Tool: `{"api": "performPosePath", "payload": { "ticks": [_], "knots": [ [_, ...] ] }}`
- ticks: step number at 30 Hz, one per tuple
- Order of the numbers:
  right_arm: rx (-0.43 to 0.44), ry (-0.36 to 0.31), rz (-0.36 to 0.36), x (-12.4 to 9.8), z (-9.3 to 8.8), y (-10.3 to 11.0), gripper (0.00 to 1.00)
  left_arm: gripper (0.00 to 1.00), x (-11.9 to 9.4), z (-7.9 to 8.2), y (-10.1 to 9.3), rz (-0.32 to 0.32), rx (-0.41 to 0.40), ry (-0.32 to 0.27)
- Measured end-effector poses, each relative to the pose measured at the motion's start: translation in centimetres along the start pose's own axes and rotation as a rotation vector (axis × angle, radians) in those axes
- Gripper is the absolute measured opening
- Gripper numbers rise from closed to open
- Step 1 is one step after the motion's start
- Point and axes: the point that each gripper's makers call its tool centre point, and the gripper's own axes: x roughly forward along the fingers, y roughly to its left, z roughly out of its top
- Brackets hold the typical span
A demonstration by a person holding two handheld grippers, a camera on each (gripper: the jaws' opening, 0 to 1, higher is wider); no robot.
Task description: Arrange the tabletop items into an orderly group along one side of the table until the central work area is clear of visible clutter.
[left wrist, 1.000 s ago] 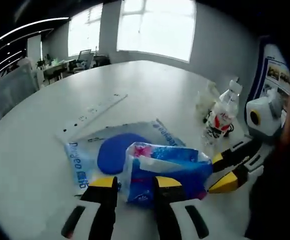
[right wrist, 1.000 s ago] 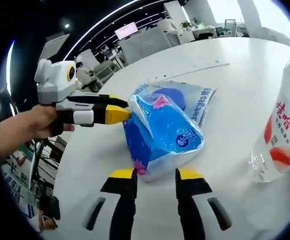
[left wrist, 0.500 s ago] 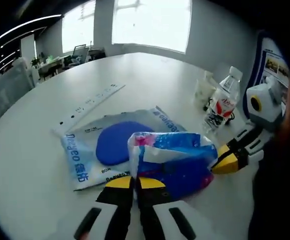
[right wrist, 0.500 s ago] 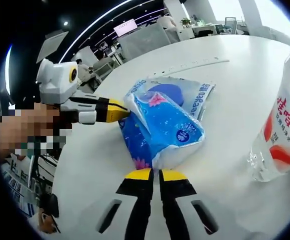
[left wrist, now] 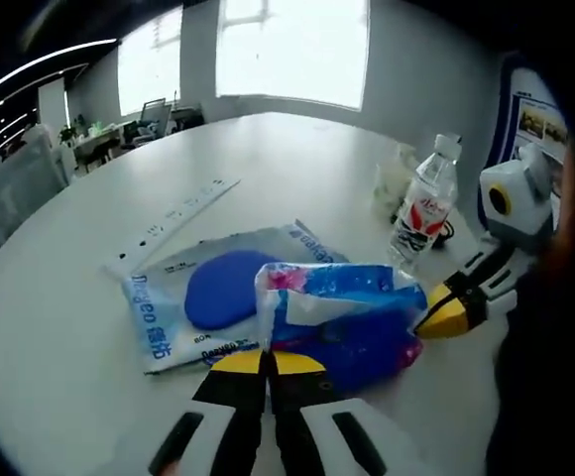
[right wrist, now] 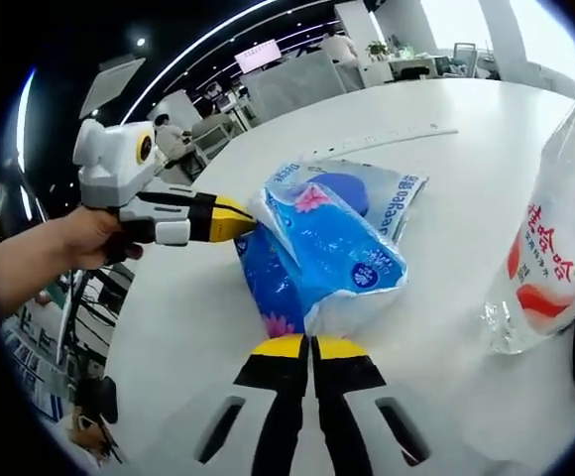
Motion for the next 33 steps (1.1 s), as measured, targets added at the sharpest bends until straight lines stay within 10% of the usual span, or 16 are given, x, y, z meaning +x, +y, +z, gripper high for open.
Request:
{"api": "performPosePath", "payload": {
  "ticks": [21,33],
  "knots": [
    [-0.099,-0.080,0.084,-6.0,2.6,1.1,0.00,0.00,-5.2,2.2,-3.6,0.115,-0.094,-0.084],
    [-0.194,-0.164,0.144,-10.4,7.7,1.1,0.00,0.00,-8.7,5.6,-4.3,0.232,-0.206,-0.189]
  ]
}}
